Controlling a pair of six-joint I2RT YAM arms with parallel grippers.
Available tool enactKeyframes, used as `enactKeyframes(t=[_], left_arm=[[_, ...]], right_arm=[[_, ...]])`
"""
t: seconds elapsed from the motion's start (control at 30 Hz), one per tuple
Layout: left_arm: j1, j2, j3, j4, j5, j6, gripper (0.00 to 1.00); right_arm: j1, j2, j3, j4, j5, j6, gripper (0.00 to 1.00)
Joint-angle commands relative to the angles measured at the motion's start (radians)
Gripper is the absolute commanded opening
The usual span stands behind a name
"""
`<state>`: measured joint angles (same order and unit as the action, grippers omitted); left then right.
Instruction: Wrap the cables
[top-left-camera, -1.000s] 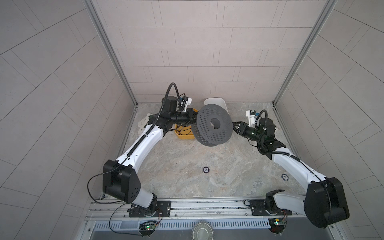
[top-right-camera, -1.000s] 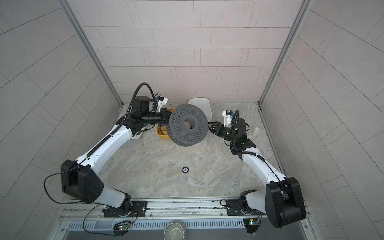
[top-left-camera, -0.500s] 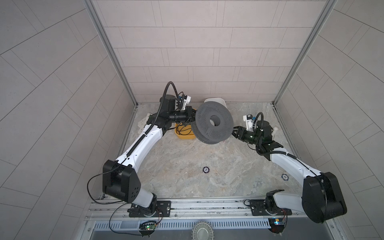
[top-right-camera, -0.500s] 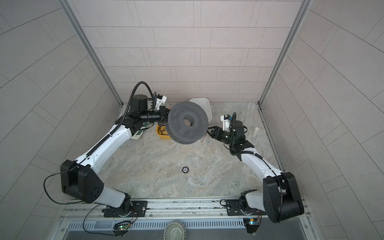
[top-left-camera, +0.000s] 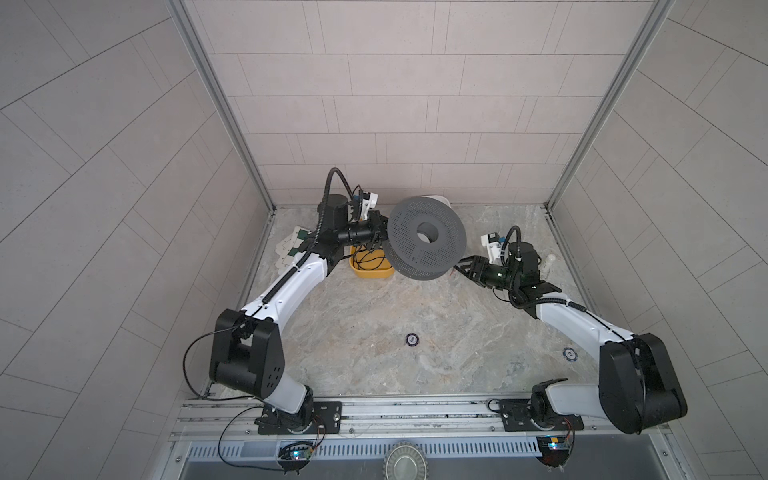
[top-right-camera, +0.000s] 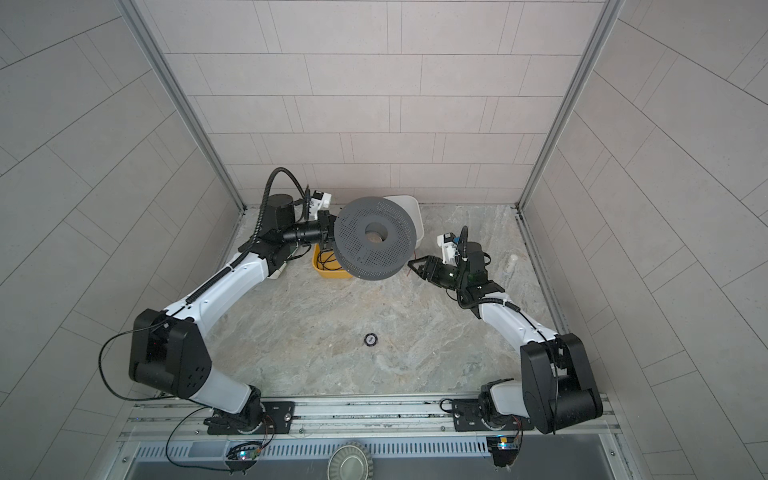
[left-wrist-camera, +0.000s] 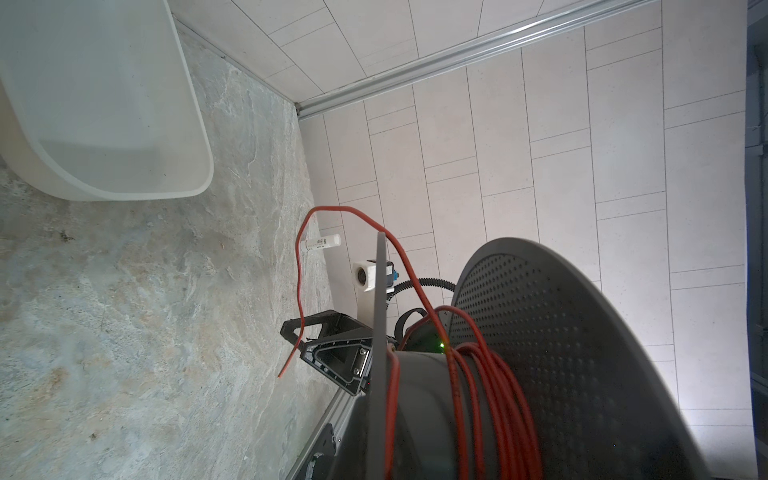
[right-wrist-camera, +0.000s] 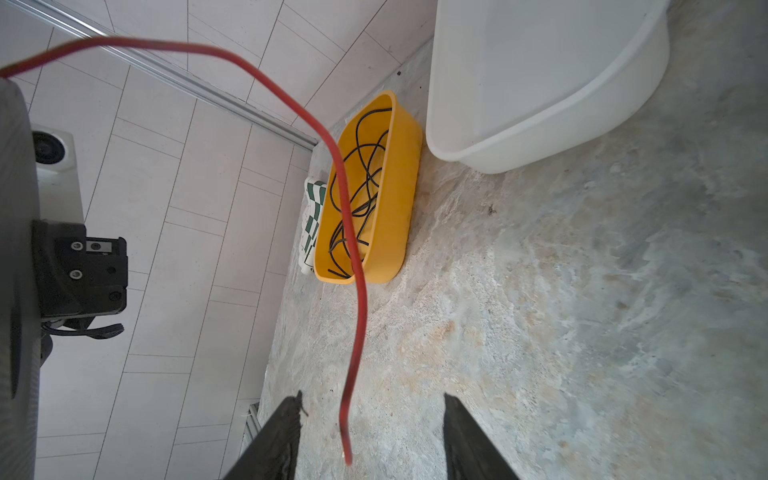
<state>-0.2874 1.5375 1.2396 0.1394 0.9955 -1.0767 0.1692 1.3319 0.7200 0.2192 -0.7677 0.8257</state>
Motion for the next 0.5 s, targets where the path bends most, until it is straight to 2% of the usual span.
enactKeyframes(t=[0.0,0.17,0.47], left_arm=[[0.008,-0.005,0.003,0.145,0.035,-0.054,0.00],[0.014,0.015,-0.024,0.233,0.038,-0.105,0.00],[0.024,0.036,-0.038,0.294,0.041,-0.143,0.00]], right_arm=[[0.001,0.032,0.028,0.013,-0.010,0.027,0.53],[0.010,0.068,0.056,0.026,-0.007,0.037,0.52],[0.013,0.102,0.087,0.116,0.006,0.085,0.51]])
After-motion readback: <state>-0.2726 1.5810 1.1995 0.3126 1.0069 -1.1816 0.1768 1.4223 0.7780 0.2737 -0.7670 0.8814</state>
